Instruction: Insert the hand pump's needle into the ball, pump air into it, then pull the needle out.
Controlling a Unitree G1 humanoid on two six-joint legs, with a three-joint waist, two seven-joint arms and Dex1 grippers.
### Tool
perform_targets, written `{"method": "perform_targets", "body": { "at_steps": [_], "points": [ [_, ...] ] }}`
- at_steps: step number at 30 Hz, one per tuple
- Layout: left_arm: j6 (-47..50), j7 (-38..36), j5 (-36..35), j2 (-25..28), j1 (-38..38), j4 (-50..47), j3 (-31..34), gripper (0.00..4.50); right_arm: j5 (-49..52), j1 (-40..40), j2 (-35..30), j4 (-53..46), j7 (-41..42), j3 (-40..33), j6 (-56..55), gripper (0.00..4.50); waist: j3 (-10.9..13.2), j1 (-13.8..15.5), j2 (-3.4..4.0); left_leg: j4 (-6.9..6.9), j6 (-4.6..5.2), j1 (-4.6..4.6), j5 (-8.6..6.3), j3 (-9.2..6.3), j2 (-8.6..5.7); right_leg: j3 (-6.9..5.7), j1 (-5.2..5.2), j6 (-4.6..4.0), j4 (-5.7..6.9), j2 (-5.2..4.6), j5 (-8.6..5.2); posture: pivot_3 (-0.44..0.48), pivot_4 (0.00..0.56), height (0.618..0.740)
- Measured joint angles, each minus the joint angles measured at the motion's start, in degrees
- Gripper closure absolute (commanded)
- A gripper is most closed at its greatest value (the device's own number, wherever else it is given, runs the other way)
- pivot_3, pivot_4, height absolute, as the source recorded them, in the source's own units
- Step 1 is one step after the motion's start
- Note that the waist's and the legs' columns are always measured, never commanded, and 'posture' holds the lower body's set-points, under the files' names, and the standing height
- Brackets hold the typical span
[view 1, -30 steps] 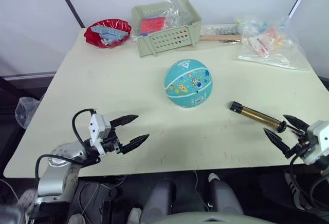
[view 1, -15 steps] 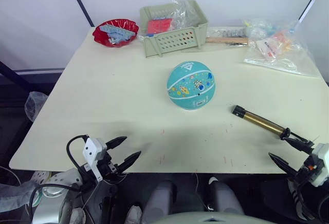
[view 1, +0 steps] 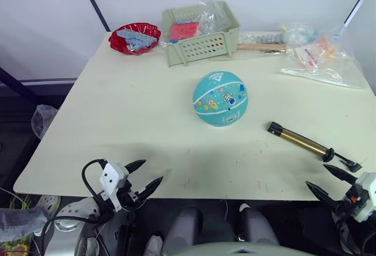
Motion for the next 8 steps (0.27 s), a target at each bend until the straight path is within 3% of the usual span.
{"method": "perform_targets", "body": {
  "at_steps": [8],
  "points": [
    [-1.3, 0.1, 0.6, 0.0, -1.3, 0.9, -0.5, 0.0, -0.5, -0.3, 0.6, 0.0, -1.9, 0.4, 0.0, 0.03, 0.0, 0.0, 0.0, -0.02, -0.02, 0.05, 0.0, 0.1, 0.0, 0.1, 0.0, 0.02, 0.01, 0.01, -0.01, 0.0, 0.15, 0.74]
  ]
}}
